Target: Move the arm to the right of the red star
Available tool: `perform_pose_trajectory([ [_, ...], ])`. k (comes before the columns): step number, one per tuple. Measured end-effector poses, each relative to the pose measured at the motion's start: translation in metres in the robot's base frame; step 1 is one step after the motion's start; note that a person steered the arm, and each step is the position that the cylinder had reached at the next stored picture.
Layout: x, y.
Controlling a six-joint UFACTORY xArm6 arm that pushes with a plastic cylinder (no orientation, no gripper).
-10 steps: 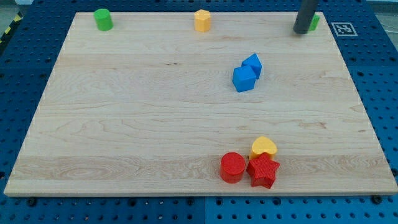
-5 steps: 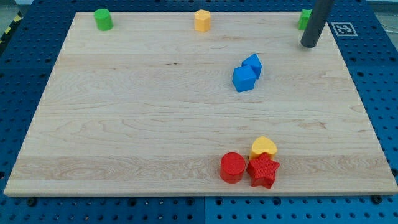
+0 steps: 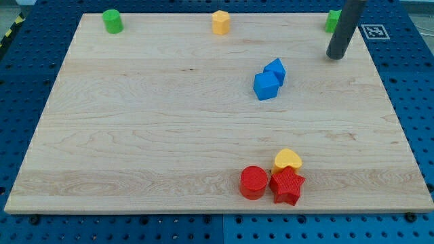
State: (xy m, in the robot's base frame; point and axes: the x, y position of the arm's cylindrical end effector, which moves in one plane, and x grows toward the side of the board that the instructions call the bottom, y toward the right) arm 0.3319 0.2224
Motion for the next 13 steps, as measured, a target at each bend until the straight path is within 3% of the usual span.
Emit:
perform_pose_trajectory([
  [4,0.015,-0.041],
  [9,0.095,-0.041],
  [13,0.206,0.002],
])
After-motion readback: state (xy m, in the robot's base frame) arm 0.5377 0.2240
